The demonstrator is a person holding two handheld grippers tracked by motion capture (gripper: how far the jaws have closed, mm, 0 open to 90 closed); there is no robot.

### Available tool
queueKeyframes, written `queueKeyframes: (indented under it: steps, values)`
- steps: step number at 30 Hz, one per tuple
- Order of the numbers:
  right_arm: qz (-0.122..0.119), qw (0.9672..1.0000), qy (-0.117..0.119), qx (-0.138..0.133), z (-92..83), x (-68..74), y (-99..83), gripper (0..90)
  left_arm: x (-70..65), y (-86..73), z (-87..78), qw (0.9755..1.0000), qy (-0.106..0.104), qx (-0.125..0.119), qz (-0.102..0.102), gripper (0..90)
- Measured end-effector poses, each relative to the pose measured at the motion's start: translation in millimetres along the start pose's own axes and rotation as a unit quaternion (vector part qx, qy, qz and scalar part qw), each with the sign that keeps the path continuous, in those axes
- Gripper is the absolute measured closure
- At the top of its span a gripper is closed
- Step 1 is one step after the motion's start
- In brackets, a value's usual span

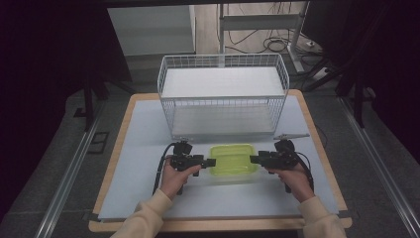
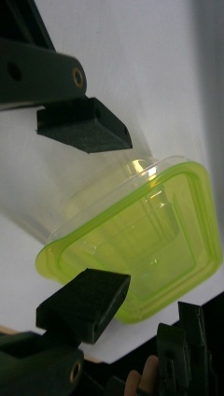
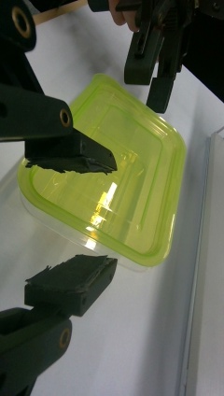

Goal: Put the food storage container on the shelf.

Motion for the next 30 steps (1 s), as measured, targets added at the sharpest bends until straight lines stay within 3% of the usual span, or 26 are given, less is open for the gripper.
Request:
queueKeyframes:
  steps: [12,17,19,21,24,30]
  values:
    - [0.047,0.9985,0.026,0.008,11.1,-9.3,-8.3,55.2,1.9,-0.9,11.2,0.9997,-0.01,0.015,-0.019,41.5]
    - [0.063,0.9969,0.044,0.019,13.4,-9.8,-11.6,61.8,-0.5,-2.2,11.9,0.9992,-0.023,0.02,-0.024,55.1]
    - [0.062,0.9966,0.047,0.026,15.0,-9.0,-13.3,66.5,1.1,-2.2,10.2,0.9996,-0.013,0.017,-0.017,63.7]
    - [0.068,0.9958,0.056,0.024,14.7,-8.0,-13.2,69.2,0.7,-2.0,7.8,0.9995,-0.021,0.012,-0.02,69.0]
    - [0.076,0.9948,0.066,0.014,10.7,-6.4,-10.7,75.9,-2.4,-0.5,2.5,0.9997,-0.023,-0.002,-0.007,74.0]
    - [0.067,0.9966,0.047,0.009,5.5,-3.5,-8.5,79.7,-9.9,-1.2,-5.1,0.9995,-0.029,-0.014,0.003,80.1]
Point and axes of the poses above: each handheld gripper's, and its own axes: z roughly forward along the jaws, y roughly out of its top, x roughly to its left, the point moved 8 cm from there along z, roughly forward along the jaws, and after that the axes turned 14 degrees about -z, right-handed, at the moved point
